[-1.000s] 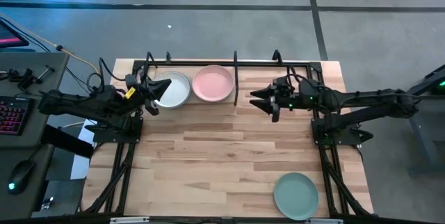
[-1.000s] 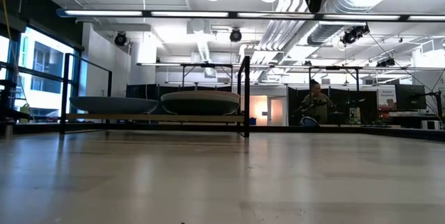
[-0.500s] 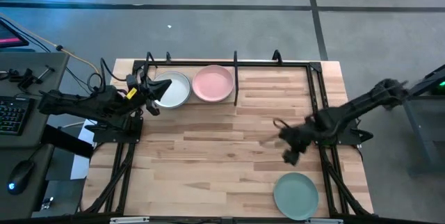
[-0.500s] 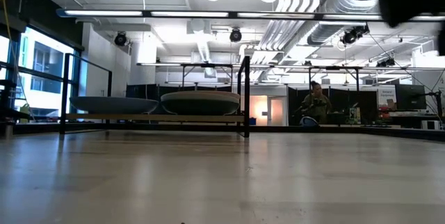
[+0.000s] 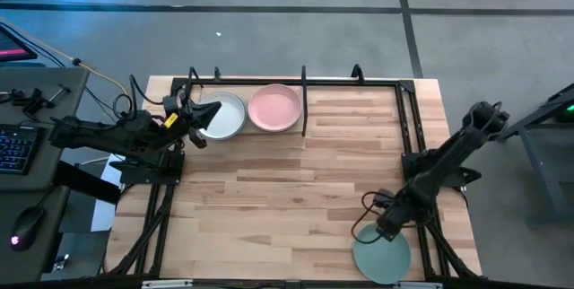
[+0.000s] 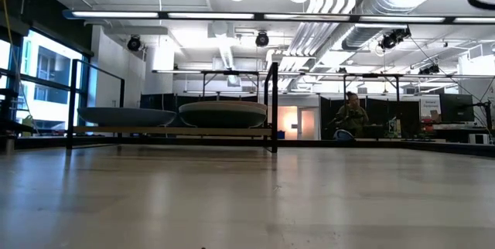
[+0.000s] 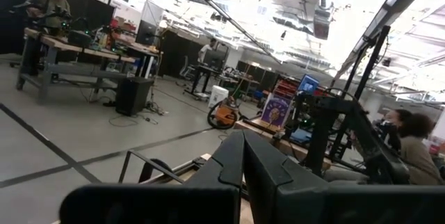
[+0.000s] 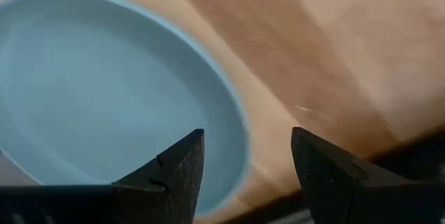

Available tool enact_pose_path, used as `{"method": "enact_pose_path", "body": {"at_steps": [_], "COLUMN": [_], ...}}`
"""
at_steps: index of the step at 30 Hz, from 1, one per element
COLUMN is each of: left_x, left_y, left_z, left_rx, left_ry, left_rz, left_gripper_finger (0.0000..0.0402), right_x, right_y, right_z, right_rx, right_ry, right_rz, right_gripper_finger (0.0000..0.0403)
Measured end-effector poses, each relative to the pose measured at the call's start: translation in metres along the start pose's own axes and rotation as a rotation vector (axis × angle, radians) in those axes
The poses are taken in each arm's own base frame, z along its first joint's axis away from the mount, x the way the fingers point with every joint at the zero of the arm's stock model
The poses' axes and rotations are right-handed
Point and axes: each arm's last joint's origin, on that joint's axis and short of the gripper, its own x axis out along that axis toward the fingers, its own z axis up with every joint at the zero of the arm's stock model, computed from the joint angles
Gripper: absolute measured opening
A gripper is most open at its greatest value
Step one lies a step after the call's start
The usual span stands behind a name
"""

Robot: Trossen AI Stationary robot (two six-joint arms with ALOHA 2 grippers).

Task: Place and stack plates onto a shelf
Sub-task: Stack the light green plate on top of the white plate

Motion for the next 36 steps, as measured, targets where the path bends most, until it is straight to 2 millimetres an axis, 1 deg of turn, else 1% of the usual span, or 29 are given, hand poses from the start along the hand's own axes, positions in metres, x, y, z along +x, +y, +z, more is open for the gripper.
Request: {"method": "enact_pose_path", "body": {"at_steps": [4, 9, 14, 16, 18, 19, 20, 23, 24, 25, 27, 29, 32, 36], "left_x": [0.000, 0.000, 0.000, 0.000, 0.000, 0.000, 0.000, 0.000, 0.000, 0.000, 0.000, 0.000, 0.000, 0.000], "left_y": [0.000, 0.000, 0.000, 0.000, 0.000, 0.000, 0.000, 0.000, 0.000, 0.000, 0.000, -0.001, -0.001, -0.001], "left_z": [0.000, 0.000, 0.000, 0.000, 0.000, 0.000, 0.000, 0.000, 0.001, 0.001, 0.002, 0.004, 0.005, 0.006], "left_rx": [0.000, -0.001, -0.009, -0.010, -0.010, -0.010, -0.010, -0.011, -0.014, -0.017, -0.025, -0.034, -0.039, -0.045], "left_ry": [0.000, 0.000, 0.000, 0.000, 0.000, 0.000, -0.001, -0.002, -0.006, -0.011, -0.022, -0.034, -0.042, -0.049], "left_rz": [0.000, 0.000, 0.000, 0.000, 0.000, 0.000, 0.000, -0.001, -0.001, -0.002, -0.004, -0.006, -0.008, -0.009], "left_gripper_finger": [0.0000, 0.0000, 0.0000, 0.0000, 0.0000, 0.0000, 0.0000, 0.0000, 0.0000, 0.0000, 0.0000, 0.0000, 0.0000, 0.0000], "right_x": [0.019, 0.039, 0.046, 0.046, 0.046, 0.046, 0.045, 0.044, 0.043, 0.041, 0.036, 0.024, -0.005, -0.046], "right_y": [0.012, 0.014, 0.016, 0.016, 0.015, 0.015, 0.015, 0.015, 0.015, 0.017, 0.017, 0.015, 0.017, 0.014], "right_z": [0.003, 0.007, 0.009, 0.010, 0.012, 0.013, 0.015, 0.021, 0.024, 0.027, 0.036, 0.046, 0.064, 0.098], "right_rx": [-0.009, 0.036, 0.056, 0.058, 0.065, 0.065, 0.066, 0.051, 0.035, 0.019, 0.015, 0.012, 0.008, 0.000], "right_ry": [0.033, 0.048, 0.058, 0.058, 0.062, 0.063, 0.063, 0.074, 0.070, 0.058, 0.023, -0.015, -0.147, -0.322], "right_rz": [-0.003, -0.089, -0.116, -0.117, -0.116, -0.114, -0.113, -0.105, -0.089, -0.062, -0.025, 0.002, 0.094, 0.192], "right_gripper_finger": [0.0197, 0.0197, 0.0197, 0.0189, 0.0165, 0.0146, 0.0123, 0.0036, 0.0019, 0.0014, 0.0017, 0.0008, 0.0004, 0.0001]}}
